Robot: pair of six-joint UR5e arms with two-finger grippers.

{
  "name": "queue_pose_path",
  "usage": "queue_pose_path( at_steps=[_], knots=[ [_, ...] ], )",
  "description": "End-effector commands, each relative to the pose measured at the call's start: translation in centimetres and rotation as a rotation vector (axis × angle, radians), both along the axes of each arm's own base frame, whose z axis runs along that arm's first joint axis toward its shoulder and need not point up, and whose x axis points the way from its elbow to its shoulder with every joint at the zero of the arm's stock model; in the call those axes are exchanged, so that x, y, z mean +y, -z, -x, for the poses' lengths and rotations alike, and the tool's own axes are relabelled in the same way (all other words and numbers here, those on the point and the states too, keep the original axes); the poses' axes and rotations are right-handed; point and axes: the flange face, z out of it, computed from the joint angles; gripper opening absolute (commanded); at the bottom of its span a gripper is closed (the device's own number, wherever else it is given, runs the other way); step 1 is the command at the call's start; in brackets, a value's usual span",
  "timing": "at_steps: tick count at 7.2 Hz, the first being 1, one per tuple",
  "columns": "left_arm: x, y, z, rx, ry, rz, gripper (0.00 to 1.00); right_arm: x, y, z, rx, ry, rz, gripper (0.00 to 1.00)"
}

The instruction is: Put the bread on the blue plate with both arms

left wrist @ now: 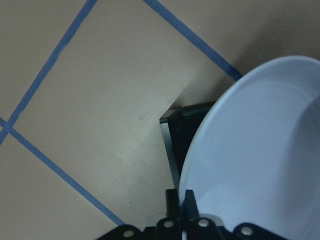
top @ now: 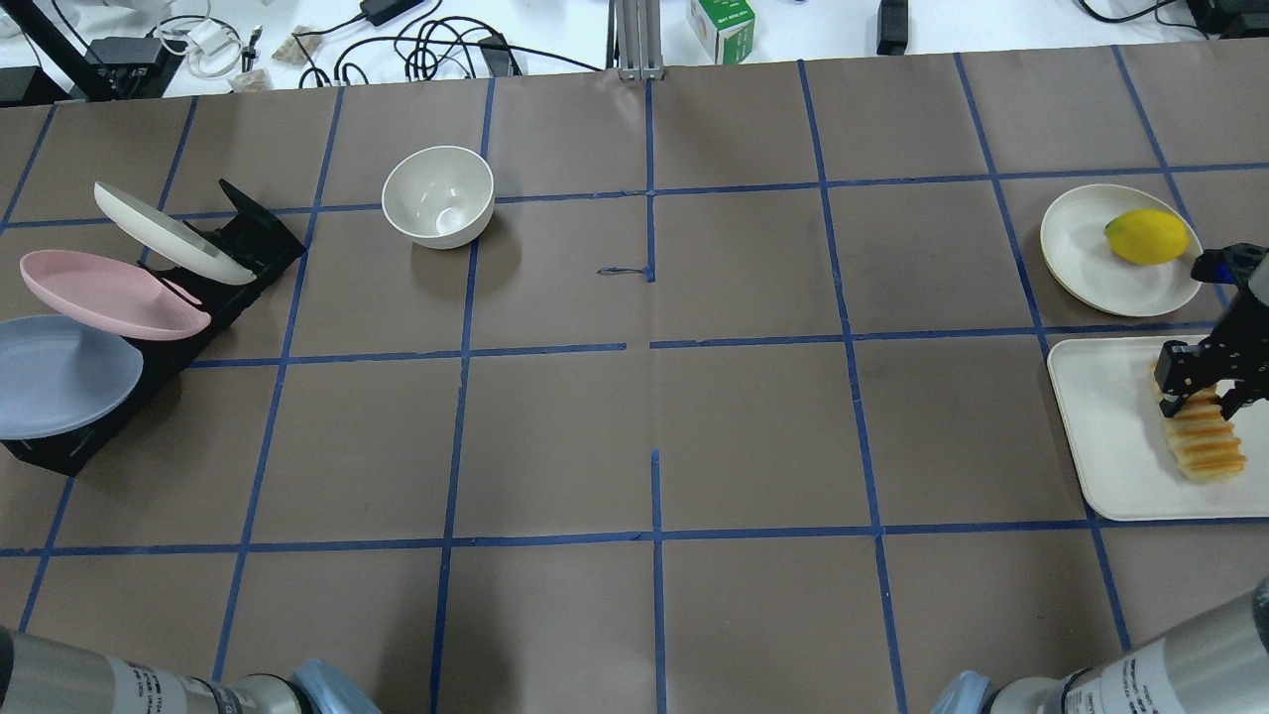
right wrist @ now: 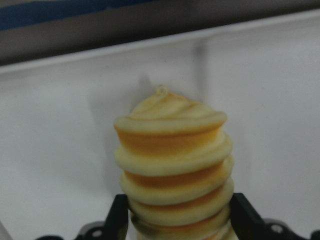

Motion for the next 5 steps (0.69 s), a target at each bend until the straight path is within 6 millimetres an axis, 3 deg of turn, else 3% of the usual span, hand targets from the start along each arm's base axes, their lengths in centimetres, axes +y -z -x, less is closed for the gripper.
queue_pose_path(
  at_steps=[1,2,3,4,5],
  knots=[
    [1.5,-4.2,-0.9,-0.002,-0.017,-0.064,0.0,-0.2,-1.8,0.1,0.02,-0.003,0.018,0.0],
    [2.6,-6.2,-0.1,0.069,-0.024,-0.123,0.0,-0.1,-3.4,-0.2,0.027,-0.005,0.034,0.0],
    [5.0,-7.2,0.9,0.188,-0.052,-0.213,0.0,0.0,-6.1,-1.1,0.029,-0.016,0.047,0.0],
    [6.6,-7.5,2.6,0.278,-0.066,-0.264,0.0,-0.7,-8.8,-2.3,0.001,-0.026,0.077,0.0],
    [7.0,-7.6,5.0,0.364,-0.145,-0.264,0.0,-2.2,-10.6,-4.4,-0.026,-0.063,0.083,0.0]
  ],
)
